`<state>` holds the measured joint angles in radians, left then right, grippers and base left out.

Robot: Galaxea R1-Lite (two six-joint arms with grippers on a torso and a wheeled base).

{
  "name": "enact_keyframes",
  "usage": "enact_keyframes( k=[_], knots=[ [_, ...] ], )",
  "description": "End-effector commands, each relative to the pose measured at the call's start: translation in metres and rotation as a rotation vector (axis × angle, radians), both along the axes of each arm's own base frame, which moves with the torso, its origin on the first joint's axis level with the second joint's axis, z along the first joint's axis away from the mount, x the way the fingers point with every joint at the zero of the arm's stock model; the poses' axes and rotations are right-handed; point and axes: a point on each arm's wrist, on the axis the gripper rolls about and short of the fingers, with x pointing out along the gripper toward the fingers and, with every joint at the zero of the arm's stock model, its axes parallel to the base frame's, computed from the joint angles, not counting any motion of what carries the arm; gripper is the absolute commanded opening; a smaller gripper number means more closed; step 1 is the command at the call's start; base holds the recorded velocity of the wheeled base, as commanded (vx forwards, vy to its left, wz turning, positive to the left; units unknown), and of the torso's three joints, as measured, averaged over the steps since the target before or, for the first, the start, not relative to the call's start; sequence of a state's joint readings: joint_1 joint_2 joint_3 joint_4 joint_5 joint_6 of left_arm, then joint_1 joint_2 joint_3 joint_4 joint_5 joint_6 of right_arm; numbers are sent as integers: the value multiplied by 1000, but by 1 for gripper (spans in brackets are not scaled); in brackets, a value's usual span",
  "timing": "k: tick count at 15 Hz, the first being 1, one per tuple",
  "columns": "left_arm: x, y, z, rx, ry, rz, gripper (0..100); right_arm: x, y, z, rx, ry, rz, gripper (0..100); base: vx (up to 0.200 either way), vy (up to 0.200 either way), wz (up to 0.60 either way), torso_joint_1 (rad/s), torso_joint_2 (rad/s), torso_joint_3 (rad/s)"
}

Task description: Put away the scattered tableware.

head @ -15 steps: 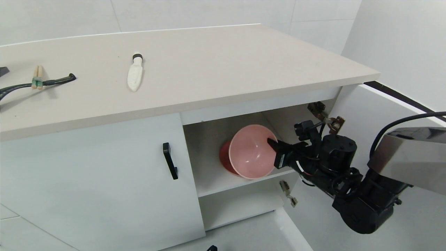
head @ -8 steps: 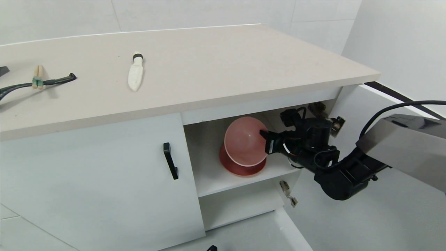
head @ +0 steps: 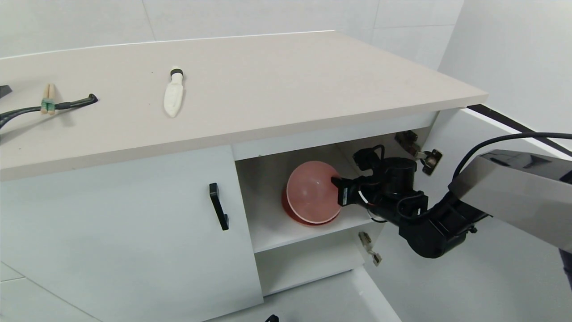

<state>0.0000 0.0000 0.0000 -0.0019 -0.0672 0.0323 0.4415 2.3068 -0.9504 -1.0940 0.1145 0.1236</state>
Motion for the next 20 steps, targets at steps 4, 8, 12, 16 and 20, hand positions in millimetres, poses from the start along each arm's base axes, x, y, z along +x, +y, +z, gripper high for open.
enact_keyframes(
  k=[4,8,12,16,20],
  knots=[
    [0,0,0,-6,1,6,100,1,-3,-5,-66,12,8,0,0,0,0,0,0,0],
    [0,0,0,-6,1,6,100,11,-1,-9,-67,-16,-3,0,0,0,0,0,0,0],
    [0,0,0,-5,1,6,100,10,0,-18,-99,-6,-3,0,0,0,0,0,0,0],
    [0,0,0,-5,1,6,100,11,-1,-19,-94,-19,-7,0,0,0,0,0,0,0],
    [0,0,0,-5,1,6,100,10,1,-21,-92,-30,-1,100,0,0,0,0,0,0]
  ],
)
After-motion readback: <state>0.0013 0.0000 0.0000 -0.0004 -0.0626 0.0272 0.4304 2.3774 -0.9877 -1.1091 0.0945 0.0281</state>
